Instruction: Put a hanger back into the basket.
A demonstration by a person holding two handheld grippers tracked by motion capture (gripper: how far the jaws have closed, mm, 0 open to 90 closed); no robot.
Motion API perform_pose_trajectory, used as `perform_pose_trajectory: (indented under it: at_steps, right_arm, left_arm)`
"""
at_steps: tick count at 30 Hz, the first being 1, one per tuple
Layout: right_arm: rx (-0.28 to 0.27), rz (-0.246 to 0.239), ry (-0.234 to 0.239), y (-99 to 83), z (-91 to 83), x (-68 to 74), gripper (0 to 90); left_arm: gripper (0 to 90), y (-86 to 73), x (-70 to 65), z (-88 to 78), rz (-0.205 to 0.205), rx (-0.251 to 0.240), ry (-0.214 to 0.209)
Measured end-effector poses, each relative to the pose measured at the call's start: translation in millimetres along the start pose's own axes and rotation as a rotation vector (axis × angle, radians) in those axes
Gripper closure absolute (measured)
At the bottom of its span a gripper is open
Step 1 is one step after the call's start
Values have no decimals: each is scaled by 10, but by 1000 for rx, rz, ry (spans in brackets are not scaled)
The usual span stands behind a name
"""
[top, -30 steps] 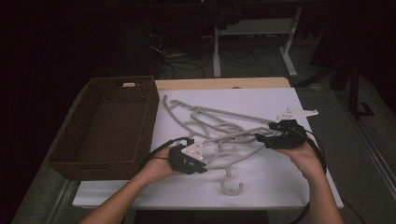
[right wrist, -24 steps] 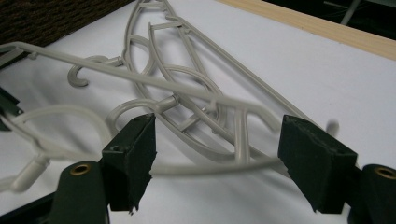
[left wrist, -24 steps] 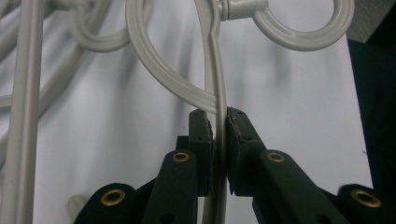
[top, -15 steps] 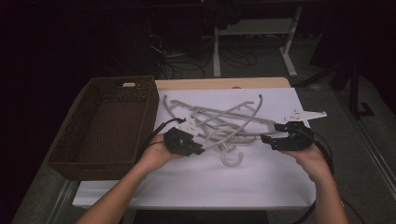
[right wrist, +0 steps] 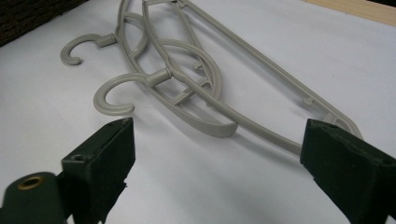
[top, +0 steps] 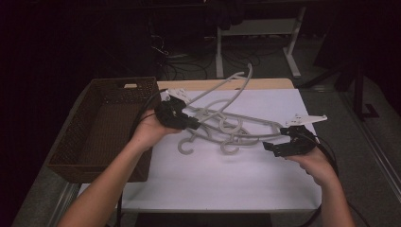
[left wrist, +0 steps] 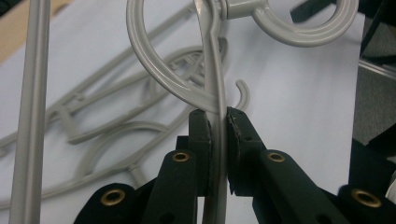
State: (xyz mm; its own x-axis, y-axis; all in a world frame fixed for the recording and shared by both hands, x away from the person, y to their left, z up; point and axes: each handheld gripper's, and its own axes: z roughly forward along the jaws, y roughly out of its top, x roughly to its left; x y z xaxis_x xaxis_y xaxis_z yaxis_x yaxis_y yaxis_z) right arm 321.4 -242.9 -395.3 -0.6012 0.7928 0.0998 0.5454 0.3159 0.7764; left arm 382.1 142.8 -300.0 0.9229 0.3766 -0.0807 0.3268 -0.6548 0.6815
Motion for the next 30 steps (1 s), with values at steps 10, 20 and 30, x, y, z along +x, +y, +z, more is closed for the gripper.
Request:
perform_pose_trajectory:
  at_steps: [10,20,30]
  right_arm:
    - [2,-10,-14,1,22,7,95]
    - [14,-16,-22,3,59,28,93]
    - [20,-19,-27,-1,80,36,93]
  left_arm:
    - [823,-210,258,-676,-37,-17,68]
    - [823,-783,503,-1153,-113,-15,147]
    - [823,-1334,635,-1529,-182,-35,200]
